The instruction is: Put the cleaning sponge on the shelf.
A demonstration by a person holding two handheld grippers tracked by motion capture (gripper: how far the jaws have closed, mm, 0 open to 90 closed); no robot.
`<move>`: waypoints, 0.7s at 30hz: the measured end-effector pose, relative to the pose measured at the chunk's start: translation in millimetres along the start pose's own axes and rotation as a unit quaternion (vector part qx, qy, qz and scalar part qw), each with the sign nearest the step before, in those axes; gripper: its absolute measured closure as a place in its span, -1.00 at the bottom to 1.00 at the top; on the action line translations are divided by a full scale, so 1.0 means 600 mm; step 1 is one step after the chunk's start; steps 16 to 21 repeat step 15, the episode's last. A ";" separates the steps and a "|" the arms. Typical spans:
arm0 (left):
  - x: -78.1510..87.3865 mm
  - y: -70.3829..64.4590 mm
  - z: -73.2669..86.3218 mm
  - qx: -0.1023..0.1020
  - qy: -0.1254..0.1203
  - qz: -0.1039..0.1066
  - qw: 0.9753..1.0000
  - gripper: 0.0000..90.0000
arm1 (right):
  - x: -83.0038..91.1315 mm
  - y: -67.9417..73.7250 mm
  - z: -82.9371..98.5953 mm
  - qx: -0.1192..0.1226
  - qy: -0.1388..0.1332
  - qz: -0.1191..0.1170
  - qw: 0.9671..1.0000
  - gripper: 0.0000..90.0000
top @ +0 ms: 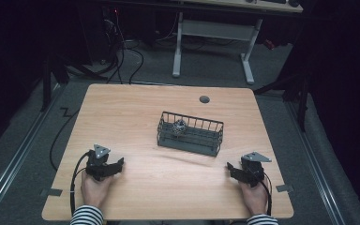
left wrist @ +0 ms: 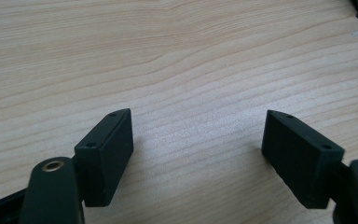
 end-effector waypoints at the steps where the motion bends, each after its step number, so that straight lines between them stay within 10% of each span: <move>1: 0.001 0.000 0.001 0.001 0.001 -0.001 1.000 -0.45 | 0.000 0.000 0.000 0.000 0.000 0.000 1.000 -0.24; 21: 0.002 0.001 0.002 0.004 0.002 0.000 1.000 -0.48 | 0.000 0.000 0.000 0.000 0.000 0.000 1.000 -0.24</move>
Point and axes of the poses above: each handheld gripper's, and its own axes: x roughly backward along the jaws, z roughly out of its underside, y roughly to its left, the point moved 10 cm from there along -x, roughly forward along the jaws, and after that the axes turned 11 degrees about -z, right-handed, at the moved point
